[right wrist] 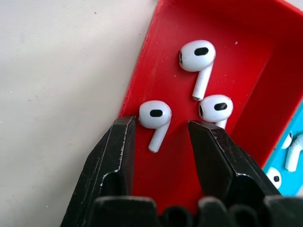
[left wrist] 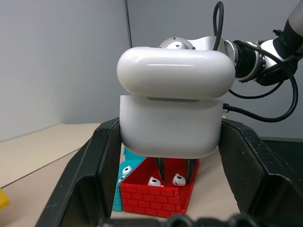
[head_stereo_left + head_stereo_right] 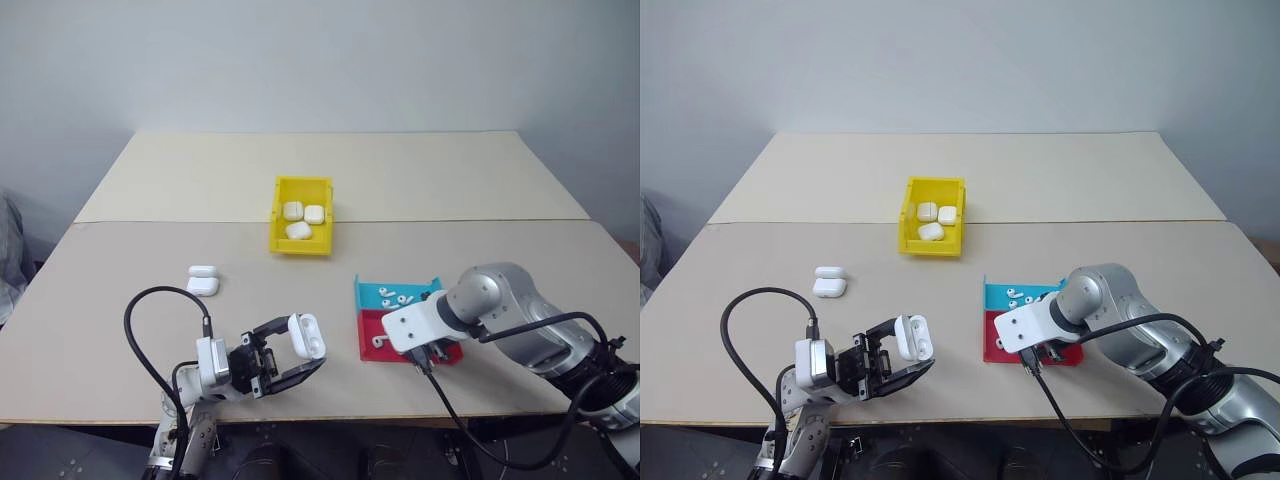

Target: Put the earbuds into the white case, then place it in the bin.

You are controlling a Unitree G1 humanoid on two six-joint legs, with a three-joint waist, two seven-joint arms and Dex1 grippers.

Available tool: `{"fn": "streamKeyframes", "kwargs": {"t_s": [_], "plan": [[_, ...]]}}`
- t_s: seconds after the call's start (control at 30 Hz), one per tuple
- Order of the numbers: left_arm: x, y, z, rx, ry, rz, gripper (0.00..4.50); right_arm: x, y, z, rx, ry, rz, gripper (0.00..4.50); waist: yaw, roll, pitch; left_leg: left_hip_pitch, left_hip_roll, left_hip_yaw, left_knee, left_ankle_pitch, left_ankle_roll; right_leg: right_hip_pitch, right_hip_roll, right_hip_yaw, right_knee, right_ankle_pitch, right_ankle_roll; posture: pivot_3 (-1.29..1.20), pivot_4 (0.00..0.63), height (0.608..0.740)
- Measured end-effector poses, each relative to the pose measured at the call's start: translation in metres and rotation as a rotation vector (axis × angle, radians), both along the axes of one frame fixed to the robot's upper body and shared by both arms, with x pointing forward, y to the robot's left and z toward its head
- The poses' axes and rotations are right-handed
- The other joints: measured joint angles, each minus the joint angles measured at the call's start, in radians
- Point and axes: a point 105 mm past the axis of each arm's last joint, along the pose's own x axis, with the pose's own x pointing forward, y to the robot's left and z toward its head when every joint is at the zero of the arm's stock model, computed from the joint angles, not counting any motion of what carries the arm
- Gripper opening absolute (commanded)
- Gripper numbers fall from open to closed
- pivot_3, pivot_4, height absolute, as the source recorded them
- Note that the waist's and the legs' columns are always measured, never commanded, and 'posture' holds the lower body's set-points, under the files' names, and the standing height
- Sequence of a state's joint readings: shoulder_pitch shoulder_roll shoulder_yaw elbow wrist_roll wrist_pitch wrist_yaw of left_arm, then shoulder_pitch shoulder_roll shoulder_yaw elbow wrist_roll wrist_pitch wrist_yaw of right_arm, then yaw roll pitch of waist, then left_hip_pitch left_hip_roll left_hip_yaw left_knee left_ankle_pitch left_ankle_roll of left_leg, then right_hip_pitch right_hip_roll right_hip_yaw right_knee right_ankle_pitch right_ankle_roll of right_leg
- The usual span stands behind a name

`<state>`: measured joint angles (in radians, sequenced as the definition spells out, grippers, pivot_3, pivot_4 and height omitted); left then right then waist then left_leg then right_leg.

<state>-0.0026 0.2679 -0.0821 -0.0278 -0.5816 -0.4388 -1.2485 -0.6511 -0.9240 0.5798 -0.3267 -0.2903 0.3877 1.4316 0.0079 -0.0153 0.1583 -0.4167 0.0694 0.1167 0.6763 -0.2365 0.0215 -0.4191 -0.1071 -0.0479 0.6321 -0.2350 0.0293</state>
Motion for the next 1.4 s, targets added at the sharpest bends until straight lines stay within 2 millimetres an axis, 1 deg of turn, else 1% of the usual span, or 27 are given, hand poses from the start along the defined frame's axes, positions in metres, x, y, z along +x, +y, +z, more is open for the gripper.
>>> {"fn": "streamKeyframes", "kwargs": {"t_s": [0.3,0.4,0.77,0.83,1.13,1.2,1.27,1.4], "plan": [[0.0008,-0.0002,-0.0005,0.005,0.002,0.009,2.99,-0.0005,0.0030,-0.0010,0.007,-0.002,0.018,2.17,0.000,0.000,0.000,0.000,0.000,0.000,0.000,0.000,0.000,0.000,0.000,0.000,0.000,0.000,0.000,0.00,0.150,0.740],[0.0010,-0.0002,-0.0009,0.007,0.004,0.012,2.99,-0.0008,0.0030,-0.0015,0.006,-0.002,0.023,1.64,0.000,0.000,0.000,0.000,0.000,0.000,0.000,0.000,0.000,0.000,0.000,0.000,0.000,0.000,0.000,0.00,0.150,0.740],[0.0009,-0.0001,-0.0029,0.023,0.008,0.020,2.99,0.0000,0.0032,-0.0019,0.009,-0.013,0.029,1.64,0.000,0.000,0.000,0.000,0.000,0.000,0.000,0.000,0.000,0.000,0.000,0.000,0.000,0.000,0.000,0.00,0.150,0.740],[0.0009,-0.0001,-0.0026,0.023,0.007,0.020,2.99,0.0000,0.0032,-0.0019,0.009,-0.013,0.029,1.35,0.000,0.000,0.000,0.000,0.000,0.000,0.000,0.000,0.000,0.000,0.000,0.000,0.000,0.000,0.000,0.00,0.150,0.740],[0.0010,-0.0001,-0.0024,0.023,0.007,0.022,2.99,-0.0002,0.0026,-0.0024,0.009,-0.013,0.028,1.35,0.000,0.000,0.000,0.000,0.000,0.000,0.000,0.000,0.000,0.000,0.000,0.000,0.000,0.000,0.000,0.00,0.150,0.740],[0.0010,-0.0001,-0.0024,0.023,0.007,0.021,2.99,-0.0002,0.0022,-0.0024,0.011,-0.014,0.026,0.94,0.000,0.000,0.000,0.000,0.000,0.000,0.000,0.000,0.000,0.000,0.000,0.000,0.000,0.000,0.000,0.00,0.150,0.740],[0.0011,-0.0002,-0.0023,0.023,0.006,0.021,2.99,-0.0004,0.0024,-0.0019,0.014,-0.016,0.026,0.65,0.000,0.000,0.000,0.000,0.000,0.000,0.000,0.000,0.000,0.000,0.000,0.000,0.000,0.000,0.000,0.00,0.150,0.740],[0.0011,-0.0003,-0.0021,0.024,0.004,0.019,2.99,-0.0006,0.0016,-0.0023,0.018,-0.016,0.021,0.65,0.000,0.000,-0.001,0.000,0.000,0.000,0.000,0.000,0.000,0.001,0.000,0.000,0.000,0.000,0.000,0.00,0.150,0.740]]}}
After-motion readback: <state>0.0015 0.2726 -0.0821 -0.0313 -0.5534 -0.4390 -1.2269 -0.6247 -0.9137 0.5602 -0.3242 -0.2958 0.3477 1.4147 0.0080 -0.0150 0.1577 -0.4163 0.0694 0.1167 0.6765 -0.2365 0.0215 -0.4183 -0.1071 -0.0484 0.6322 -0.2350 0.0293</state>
